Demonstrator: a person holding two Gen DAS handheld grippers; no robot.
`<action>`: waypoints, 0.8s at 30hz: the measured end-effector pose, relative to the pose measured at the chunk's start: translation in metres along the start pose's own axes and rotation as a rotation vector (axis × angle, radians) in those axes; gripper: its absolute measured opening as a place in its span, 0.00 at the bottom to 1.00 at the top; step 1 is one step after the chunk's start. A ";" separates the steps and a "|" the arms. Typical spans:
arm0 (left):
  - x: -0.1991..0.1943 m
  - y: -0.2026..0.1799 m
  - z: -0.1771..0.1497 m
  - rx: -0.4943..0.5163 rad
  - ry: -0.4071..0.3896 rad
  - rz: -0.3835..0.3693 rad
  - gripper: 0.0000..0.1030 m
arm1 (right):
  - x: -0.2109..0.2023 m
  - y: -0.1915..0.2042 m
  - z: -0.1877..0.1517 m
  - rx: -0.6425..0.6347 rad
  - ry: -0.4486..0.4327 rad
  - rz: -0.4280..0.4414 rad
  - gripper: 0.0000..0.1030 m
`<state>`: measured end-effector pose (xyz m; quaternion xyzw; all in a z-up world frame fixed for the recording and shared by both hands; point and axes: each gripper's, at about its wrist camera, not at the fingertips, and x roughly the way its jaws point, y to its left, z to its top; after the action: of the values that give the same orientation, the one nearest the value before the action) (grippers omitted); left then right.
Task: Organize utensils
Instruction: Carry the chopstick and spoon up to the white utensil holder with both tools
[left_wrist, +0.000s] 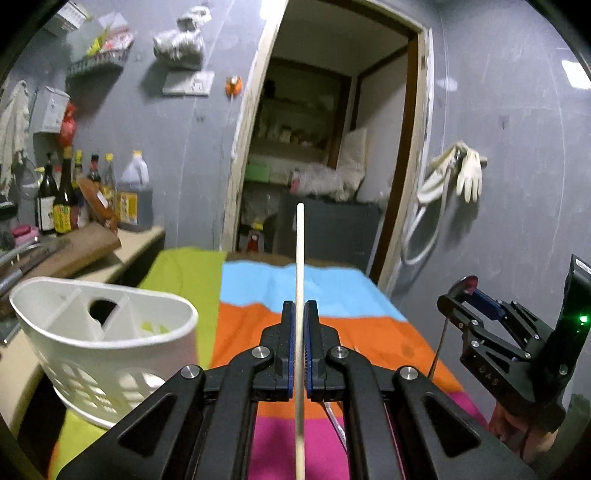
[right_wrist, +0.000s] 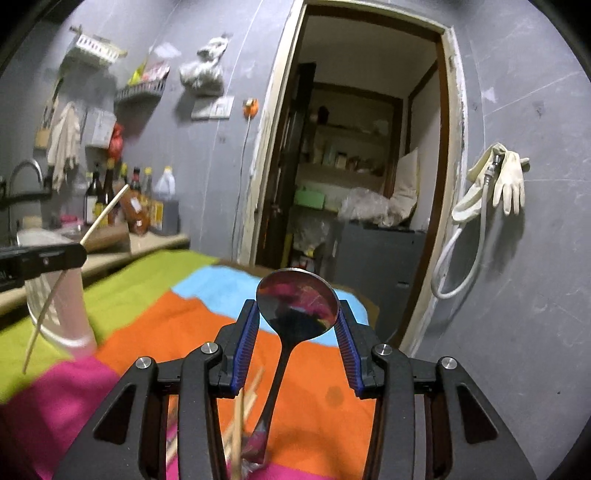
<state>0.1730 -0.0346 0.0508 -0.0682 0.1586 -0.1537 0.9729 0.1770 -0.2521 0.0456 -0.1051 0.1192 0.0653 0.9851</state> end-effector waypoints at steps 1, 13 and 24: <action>-0.002 0.003 0.003 -0.002 -0.011 0.005 0.02 | 0.000 0.002 0.004 0.002 -0.011 0.003 0.38; -0.041 0.072 0.040 -0.093 -0.117 0.085 0.02 | -0.006 0.042 0.047 0.034 -0.114 0.129 0.38; -0.060 0.175 0.080 -0.187 -0.265 0.223 0.02 | 0.008 0.114 0.106 0.074 -0.220 0.338 0.38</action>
<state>0.1939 0.1564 0.1120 -0.1598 0.0492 -0.0195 0.9857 0.1905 -0.1168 0.1224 -0.0398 0.0290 0.2363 0.9704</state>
